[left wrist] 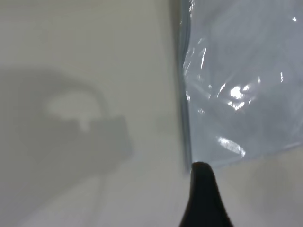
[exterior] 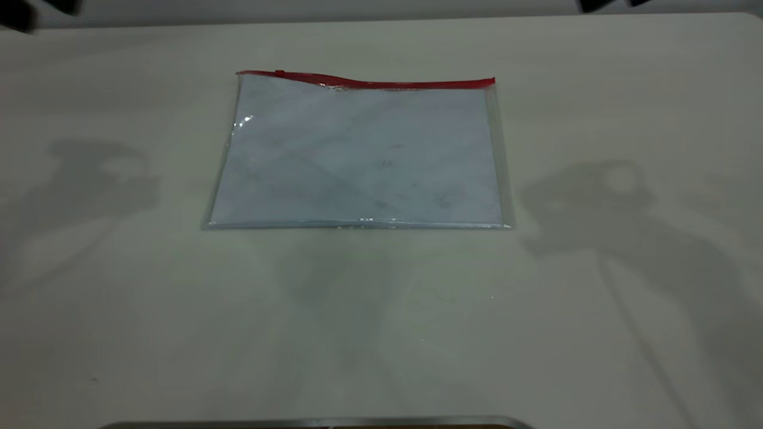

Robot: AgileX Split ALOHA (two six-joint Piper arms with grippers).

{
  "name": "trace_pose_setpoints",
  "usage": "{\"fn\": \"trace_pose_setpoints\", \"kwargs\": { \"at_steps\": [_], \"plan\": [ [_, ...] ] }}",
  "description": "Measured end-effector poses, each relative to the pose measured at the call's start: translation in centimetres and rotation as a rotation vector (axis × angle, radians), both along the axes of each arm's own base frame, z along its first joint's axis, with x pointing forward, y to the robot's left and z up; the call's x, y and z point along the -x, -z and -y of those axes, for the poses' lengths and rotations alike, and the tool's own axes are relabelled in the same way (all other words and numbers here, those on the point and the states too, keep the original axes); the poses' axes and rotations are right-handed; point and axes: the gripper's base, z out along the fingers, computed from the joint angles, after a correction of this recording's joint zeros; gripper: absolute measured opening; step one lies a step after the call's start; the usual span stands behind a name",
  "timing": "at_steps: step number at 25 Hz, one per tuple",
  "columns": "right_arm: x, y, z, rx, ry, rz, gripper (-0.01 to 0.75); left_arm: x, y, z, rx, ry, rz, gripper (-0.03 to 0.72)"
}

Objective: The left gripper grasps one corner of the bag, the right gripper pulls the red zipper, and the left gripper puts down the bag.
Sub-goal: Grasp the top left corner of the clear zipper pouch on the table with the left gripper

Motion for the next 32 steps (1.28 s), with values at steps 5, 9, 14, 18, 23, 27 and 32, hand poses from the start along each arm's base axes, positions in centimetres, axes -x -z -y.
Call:
{"fn": "trace_pose_setpoints", "kwargs": {
  "at_steps": [5, 9, 14, 18, 23, 27, 32],
  "plan": [
    [-1.9, 0.6, -0.6, -0.023, -0.006, 0.011, 0.522, -5.0, 4.2, 0.1, 0.071, 0.057, -0.026, 0.577],
    [-2.3, 1.2, -0.7, -0.025, -0.012, 0.011, 0.522, -8.5, 8.9, 0.0, 0.127, 0.058, -0.047, 0.577],
    [-2.6, 2.6, -0.8, -0.031, -0.007, -0.017, 0.522, -11.3, 13.9, 1.2, 0.174, 0.113, -0.047, 0.577],
    [-2.7, 2.8, -0.9, -0.036, -0.003, -0.022, 0.522, -12.7, 15.8, 3.4, 0.17, 0.183, -0.011, 0.577],
    [-2.7, 2.8, -0.9, -0.036, -0.003, -0.02, 0.522, -13.6, 17.6, 5.4, 0.154, 0.206, 0.019, 0.577],
    [-2.7, 2.8, -0.9, -0.039, -0.007, -0.024, 0.522, -13.7, 18.2, 6.5, 0.166, 0.202, 0.04, 0.577],
    [-2.5, 2.8, -1.1, -0.039, -0.042, -0.032, 0.522, -13.5, 18.5, 7.6, 0.225, 0.256, 0.071, 0.548]
  ]
}}
